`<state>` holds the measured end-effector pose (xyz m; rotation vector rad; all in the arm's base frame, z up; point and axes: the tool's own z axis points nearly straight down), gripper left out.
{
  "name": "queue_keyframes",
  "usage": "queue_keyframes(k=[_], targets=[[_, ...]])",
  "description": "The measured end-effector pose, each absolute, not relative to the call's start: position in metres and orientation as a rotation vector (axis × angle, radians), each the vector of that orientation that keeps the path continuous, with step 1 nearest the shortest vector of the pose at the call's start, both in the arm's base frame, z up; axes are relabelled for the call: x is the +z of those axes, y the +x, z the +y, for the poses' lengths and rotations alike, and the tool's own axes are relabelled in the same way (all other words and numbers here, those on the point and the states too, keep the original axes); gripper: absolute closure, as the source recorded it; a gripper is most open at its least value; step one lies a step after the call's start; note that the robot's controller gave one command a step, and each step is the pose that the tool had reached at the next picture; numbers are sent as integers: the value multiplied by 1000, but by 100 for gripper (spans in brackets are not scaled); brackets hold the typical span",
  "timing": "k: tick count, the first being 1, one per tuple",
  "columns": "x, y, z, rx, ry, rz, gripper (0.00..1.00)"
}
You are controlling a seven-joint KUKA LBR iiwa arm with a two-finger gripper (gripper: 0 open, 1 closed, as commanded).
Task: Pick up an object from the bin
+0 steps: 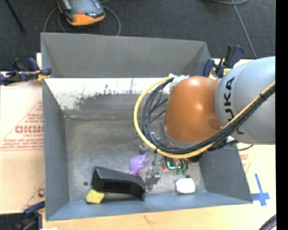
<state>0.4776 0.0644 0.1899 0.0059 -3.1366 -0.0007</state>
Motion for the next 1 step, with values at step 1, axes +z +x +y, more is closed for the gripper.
queue_keyframes(k=[1], targets=[[193,479,64,-2,2,-3144,0]])
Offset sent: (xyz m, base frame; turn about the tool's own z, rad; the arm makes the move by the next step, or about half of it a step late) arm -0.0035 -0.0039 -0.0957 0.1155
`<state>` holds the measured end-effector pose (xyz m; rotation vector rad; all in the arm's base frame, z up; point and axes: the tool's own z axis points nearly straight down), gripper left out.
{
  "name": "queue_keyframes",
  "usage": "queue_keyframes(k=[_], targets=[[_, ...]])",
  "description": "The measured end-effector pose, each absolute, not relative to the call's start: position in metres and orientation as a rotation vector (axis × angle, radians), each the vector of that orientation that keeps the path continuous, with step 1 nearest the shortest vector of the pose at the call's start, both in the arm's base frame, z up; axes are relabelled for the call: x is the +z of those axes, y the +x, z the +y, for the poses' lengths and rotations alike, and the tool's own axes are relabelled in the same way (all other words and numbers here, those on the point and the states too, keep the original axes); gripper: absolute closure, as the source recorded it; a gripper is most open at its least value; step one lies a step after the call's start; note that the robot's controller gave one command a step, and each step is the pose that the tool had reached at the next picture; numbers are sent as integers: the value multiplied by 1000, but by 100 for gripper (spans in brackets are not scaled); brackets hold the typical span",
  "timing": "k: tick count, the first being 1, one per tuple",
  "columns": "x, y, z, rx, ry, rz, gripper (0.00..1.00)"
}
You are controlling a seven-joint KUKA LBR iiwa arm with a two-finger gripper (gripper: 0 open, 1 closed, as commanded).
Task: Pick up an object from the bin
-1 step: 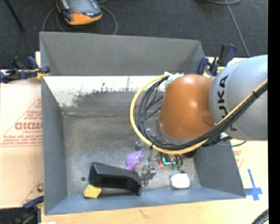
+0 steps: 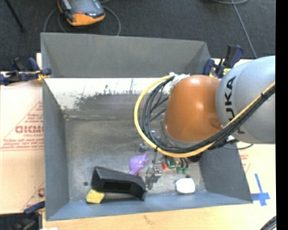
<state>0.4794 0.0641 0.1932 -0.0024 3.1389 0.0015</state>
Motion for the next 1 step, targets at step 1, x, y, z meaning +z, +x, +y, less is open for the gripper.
queue_keyframes(k=[1], targets=[[152,479,62,3,75,3130,0]])
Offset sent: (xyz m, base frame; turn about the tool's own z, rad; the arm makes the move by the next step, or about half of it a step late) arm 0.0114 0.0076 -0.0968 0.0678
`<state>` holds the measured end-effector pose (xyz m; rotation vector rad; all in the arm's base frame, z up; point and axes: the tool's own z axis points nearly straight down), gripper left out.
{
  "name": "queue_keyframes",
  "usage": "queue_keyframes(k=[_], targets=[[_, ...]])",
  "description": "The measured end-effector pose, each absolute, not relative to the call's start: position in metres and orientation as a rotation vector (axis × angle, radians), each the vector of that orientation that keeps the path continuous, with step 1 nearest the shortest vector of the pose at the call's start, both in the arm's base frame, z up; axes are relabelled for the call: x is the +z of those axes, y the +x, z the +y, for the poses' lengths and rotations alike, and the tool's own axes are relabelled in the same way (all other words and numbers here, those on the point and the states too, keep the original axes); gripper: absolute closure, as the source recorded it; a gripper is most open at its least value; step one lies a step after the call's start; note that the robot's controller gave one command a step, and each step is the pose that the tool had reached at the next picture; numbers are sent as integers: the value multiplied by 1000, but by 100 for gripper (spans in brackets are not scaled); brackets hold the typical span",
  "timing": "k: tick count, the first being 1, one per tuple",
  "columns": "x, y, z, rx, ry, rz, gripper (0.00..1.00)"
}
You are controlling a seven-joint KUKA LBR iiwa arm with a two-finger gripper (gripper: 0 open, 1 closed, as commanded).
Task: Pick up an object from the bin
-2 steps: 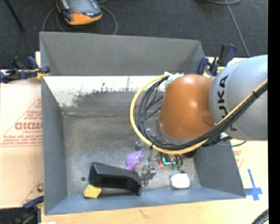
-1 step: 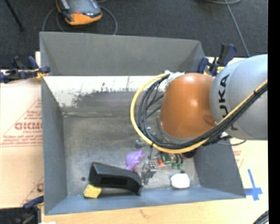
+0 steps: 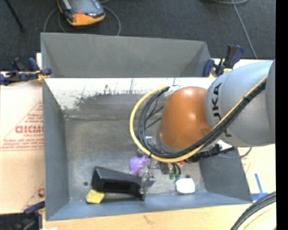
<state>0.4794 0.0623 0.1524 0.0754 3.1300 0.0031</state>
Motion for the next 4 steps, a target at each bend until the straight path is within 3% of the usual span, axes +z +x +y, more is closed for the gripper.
queue_keyframes(k=[1,2,4], targets=[[105,489,69,2,100,3138,0],[73,504,78,5,120,3139,100],[75,504,78,5,122,3138,100]])
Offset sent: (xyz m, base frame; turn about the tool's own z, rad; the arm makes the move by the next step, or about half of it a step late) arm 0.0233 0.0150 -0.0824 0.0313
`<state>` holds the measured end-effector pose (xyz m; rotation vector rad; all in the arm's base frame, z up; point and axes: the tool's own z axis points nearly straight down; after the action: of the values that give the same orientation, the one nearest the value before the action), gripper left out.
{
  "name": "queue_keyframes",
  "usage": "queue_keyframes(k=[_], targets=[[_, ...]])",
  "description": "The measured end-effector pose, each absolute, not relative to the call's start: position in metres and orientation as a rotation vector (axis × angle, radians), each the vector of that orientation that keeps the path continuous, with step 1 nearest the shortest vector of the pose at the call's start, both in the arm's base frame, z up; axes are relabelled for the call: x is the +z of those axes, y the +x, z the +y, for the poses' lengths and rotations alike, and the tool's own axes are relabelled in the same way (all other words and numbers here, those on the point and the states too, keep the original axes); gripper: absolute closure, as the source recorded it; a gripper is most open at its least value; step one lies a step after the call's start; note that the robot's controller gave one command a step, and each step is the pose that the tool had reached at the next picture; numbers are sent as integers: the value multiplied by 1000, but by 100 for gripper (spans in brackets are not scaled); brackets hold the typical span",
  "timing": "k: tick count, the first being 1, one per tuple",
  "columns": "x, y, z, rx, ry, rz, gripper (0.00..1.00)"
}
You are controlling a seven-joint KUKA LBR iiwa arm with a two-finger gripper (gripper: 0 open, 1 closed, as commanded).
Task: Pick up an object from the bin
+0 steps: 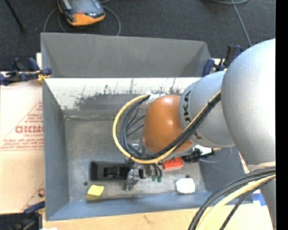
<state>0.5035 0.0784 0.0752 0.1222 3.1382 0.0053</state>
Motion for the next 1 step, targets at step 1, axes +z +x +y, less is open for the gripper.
queue_keyframes(k=[1], targets=[[111,493,72,-2,-3,3140,100]])
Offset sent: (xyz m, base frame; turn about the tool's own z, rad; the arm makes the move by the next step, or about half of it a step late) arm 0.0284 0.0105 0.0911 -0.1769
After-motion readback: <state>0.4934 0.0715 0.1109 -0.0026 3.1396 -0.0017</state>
